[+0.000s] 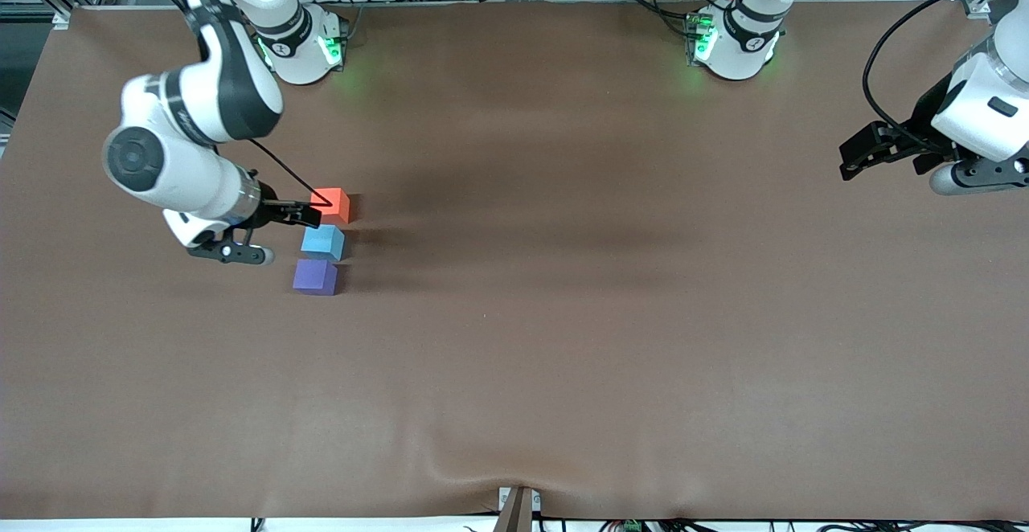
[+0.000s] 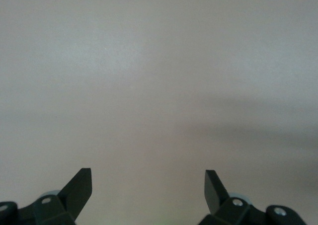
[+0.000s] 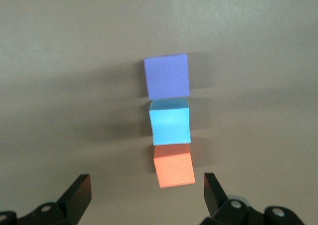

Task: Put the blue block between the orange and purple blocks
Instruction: 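Open the right gripper and lift it off the blue block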

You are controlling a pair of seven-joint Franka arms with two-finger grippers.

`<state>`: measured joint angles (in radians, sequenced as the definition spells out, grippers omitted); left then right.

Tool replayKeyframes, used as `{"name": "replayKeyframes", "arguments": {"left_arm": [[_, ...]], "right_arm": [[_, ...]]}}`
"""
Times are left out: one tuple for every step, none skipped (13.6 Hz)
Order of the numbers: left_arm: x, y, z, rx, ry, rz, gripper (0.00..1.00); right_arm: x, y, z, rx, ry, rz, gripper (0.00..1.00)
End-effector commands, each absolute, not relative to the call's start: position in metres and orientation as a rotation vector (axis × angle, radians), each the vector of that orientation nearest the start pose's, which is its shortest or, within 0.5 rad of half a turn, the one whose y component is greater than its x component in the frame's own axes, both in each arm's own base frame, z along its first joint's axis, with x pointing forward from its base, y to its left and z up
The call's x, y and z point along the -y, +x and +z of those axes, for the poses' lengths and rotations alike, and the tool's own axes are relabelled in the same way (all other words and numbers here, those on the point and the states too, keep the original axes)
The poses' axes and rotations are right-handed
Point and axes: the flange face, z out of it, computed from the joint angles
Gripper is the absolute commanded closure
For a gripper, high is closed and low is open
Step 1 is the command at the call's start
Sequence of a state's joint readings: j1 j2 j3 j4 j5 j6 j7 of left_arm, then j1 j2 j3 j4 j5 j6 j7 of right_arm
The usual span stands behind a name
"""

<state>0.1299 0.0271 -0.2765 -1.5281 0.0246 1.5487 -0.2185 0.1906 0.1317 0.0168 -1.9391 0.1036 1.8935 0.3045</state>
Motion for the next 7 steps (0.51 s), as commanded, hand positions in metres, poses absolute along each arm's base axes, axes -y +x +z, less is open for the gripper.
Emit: {"name": "replayKeyframes", "arguments": {"left_arm": [[0.077,0.550,0.631,0.125,-3.130,0.007,0.00],[0.077,0.550,0.630,0.125,-3.130,0.011,0.00],[0.078,0.550,0.629,0.123,-3.130,0.011,0.00],[0.079,0.550,0.630,0.121,-3.130,0.009,0.00],[0.079,0.549,0.630,0.118,-3.130,0.009,0.00],[0.081,0.546,0.634,0.118,-3.128,-0.003,0.00],[0.082,0.543,0.632,0.115,-3.125,-0.001,0.00]], "right_arm": [[-0.124,0.570,0.466,-0.214,-3.043,0.317,0.00],[-0.120,0.574,0.488,-0.211,-3.042,0.307,0.00],[-0.118,0.576,0.505,-0.208,-3.046,0.287,0.00],[-0.111,0.579,0.516,-0.221,-3.046,0.279,0.00],[-0.102,0.580,0.527,-0.229,-3.043,0.268,0.00],[-0.094,0.581,0.536,-0.243,-3.040,0.274,0.00],[-0.087,0.580,0.546,-0.256,-3.038,0.280,0.00]]}}
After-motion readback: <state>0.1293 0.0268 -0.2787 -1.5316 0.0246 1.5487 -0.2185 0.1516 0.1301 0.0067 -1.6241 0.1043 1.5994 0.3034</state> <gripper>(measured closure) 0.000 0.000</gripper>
